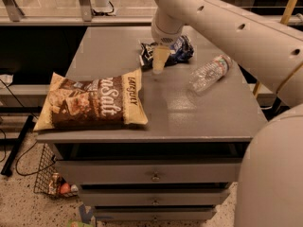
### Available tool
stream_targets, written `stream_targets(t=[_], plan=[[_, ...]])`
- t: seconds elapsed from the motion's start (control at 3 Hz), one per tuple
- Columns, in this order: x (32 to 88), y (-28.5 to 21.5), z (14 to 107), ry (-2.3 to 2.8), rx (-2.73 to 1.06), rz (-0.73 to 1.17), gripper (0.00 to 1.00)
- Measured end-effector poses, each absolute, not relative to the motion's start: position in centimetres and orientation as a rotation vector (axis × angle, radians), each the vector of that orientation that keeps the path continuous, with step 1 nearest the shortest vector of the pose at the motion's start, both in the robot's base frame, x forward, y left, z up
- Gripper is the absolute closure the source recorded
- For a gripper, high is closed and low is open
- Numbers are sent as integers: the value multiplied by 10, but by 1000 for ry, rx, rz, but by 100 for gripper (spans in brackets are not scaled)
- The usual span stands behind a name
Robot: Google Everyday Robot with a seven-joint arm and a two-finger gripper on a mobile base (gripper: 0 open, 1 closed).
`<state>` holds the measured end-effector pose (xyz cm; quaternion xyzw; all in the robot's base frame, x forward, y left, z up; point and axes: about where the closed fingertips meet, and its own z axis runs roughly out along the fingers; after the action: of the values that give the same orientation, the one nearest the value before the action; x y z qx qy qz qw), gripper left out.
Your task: Move blue chip bag near brown chip bag
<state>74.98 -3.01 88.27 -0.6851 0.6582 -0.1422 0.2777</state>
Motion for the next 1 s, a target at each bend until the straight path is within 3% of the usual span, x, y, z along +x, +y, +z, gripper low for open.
stream_targets(t=[0.33,1.0], plan=[[756,-33,876,1780,-1837,-392,15],[758,-31,872,1774,-1844,-383,62]])
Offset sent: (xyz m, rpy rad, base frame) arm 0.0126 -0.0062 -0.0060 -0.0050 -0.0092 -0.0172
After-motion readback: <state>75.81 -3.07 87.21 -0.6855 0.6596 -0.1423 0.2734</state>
